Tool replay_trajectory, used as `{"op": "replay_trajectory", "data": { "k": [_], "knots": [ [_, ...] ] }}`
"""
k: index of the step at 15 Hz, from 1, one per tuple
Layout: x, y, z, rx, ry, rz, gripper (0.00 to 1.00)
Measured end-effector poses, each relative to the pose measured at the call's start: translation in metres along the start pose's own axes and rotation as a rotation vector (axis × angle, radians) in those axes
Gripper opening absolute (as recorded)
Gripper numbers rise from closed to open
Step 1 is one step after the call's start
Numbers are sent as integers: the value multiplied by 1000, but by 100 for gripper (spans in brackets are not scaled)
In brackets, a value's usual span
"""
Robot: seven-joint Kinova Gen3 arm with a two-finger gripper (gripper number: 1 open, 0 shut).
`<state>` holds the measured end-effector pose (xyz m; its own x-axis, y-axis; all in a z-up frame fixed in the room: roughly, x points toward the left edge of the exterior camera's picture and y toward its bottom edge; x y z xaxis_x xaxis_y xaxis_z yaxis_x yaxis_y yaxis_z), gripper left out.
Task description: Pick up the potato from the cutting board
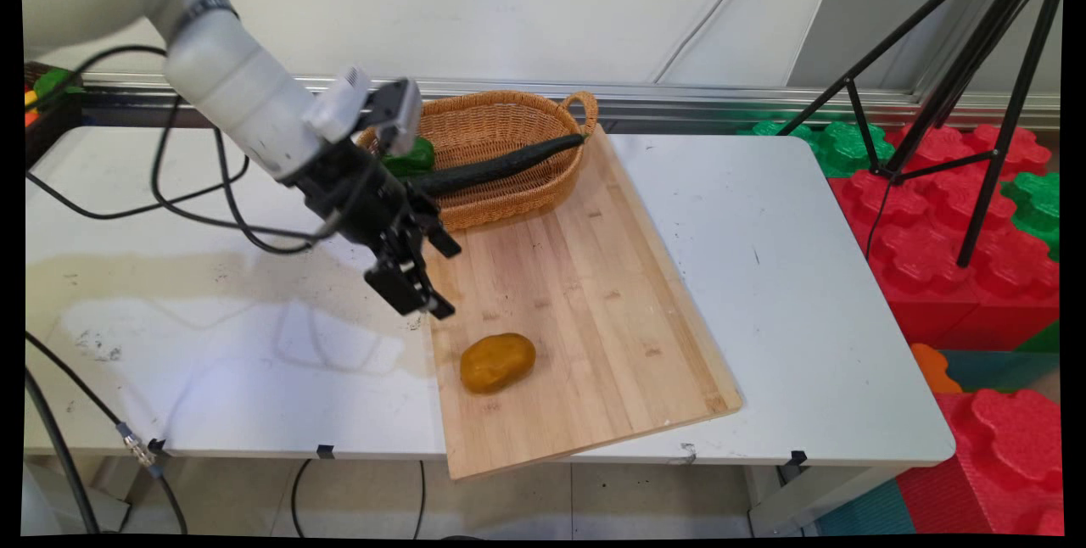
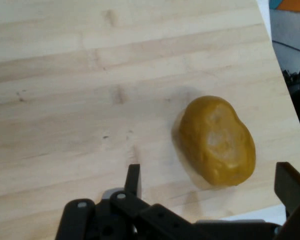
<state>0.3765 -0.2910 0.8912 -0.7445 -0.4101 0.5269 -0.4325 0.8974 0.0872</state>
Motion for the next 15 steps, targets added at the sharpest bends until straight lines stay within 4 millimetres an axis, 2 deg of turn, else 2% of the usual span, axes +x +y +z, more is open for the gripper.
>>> {"op": "replay_trajectory", "data": {
  "k": [5, 15],
  "knots": [
    [5, 11, 36, -10, -32, -38, 100],
    [14, 27, 91, 22, -79, -132, 100]
  ]
}}
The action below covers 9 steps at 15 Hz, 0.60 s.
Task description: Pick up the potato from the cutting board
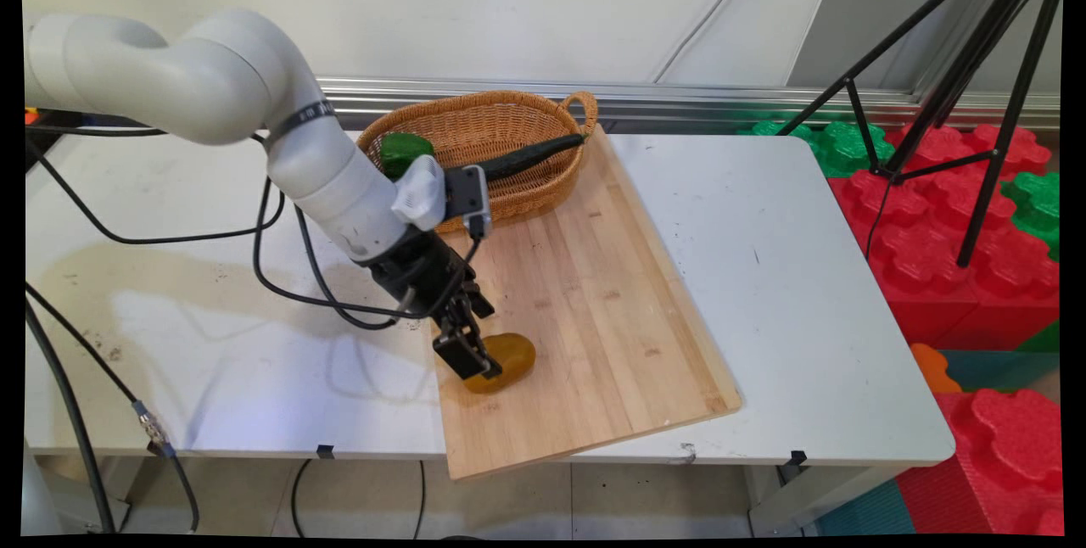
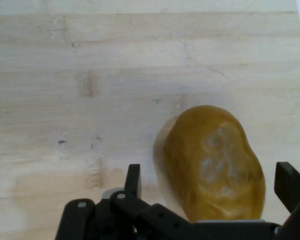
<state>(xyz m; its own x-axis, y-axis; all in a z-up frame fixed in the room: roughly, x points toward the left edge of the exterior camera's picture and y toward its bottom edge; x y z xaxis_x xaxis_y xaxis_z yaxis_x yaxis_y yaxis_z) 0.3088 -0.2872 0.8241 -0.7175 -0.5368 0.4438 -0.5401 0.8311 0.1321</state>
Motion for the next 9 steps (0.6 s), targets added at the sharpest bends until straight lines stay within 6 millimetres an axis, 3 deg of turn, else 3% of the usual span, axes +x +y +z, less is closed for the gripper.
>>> {"op": "replay_trajectory", "data": {
  "k": [9],
  "knots": [
    [1, 10, 27, 28, -26, -44, 100]
  ]
}}
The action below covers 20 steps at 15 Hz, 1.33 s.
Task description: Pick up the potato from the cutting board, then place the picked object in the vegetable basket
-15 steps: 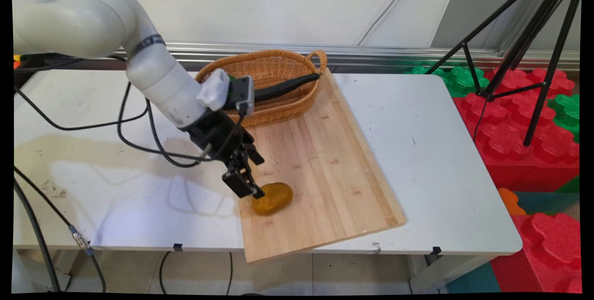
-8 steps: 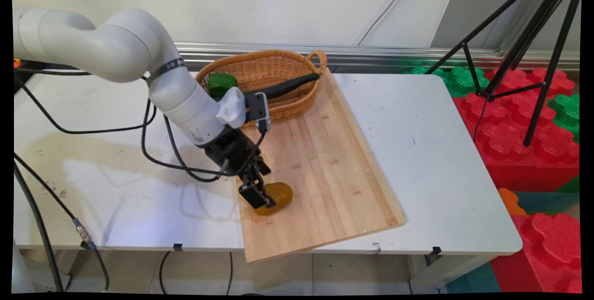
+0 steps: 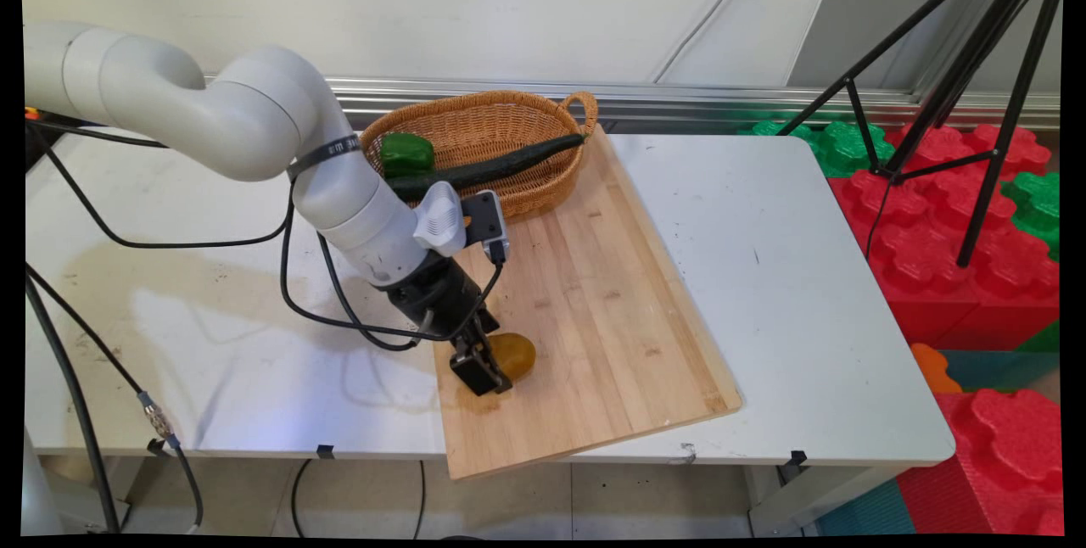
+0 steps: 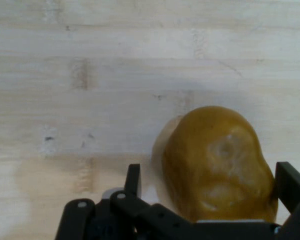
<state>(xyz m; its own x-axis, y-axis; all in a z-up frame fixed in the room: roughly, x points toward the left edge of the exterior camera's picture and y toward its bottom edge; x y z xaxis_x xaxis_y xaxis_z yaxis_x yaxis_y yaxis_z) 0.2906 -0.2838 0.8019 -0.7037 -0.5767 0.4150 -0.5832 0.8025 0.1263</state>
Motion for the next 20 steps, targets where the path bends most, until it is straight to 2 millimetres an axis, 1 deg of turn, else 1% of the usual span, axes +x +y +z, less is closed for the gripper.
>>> {"op": "replay_trajectory", "data": {
  "k": [3, 4, 8, 12, 17, 20],
  "knots": [
    [0, 3, 4, 5, 1, -2, 100],
    [1, 4, 4, 5, 2, -1, 0],
    [0, 6, 3, 9, 5, -2, 0],
    [0, 7, -6, 14, 24, -9, 0],
    [-1, 7, -29, 17, 62, -4, 0],
    [-4, 4, -55, 17, 101, 12, 0]
  ]
}}
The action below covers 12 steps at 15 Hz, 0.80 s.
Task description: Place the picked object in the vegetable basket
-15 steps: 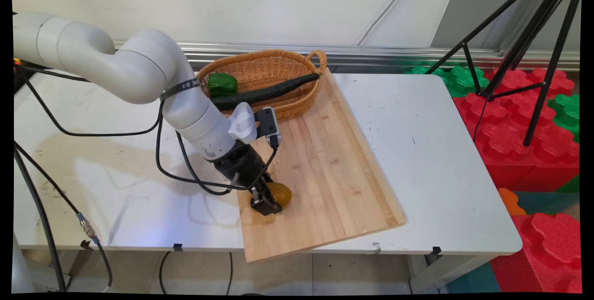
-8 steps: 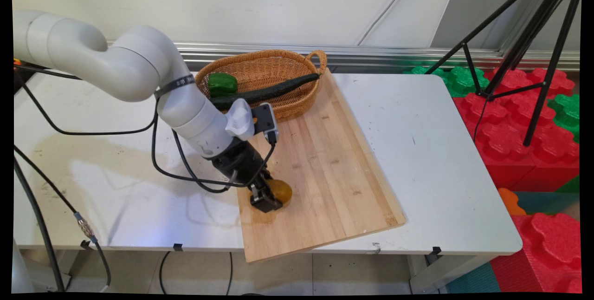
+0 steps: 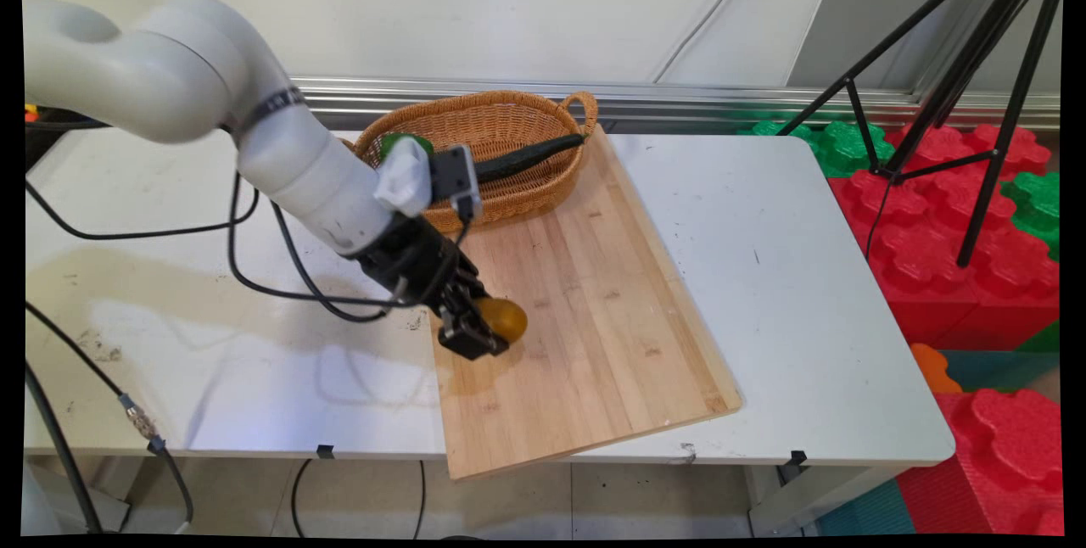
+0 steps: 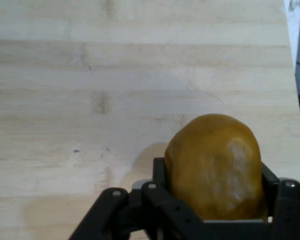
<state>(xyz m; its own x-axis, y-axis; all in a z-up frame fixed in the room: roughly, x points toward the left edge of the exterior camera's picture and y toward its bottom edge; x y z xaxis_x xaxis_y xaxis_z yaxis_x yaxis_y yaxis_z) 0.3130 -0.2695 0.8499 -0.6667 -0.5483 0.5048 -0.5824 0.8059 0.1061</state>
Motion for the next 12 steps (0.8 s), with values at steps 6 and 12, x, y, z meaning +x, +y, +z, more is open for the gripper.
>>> {"op": "replay_trajectory", "data": {
  "k": [6, 12],
  "knots": [
    [-1, -12, -45, 13, 68, 13, 0],
    [0, -42, -91, 58, 136, 8, 0]
  ]
}}
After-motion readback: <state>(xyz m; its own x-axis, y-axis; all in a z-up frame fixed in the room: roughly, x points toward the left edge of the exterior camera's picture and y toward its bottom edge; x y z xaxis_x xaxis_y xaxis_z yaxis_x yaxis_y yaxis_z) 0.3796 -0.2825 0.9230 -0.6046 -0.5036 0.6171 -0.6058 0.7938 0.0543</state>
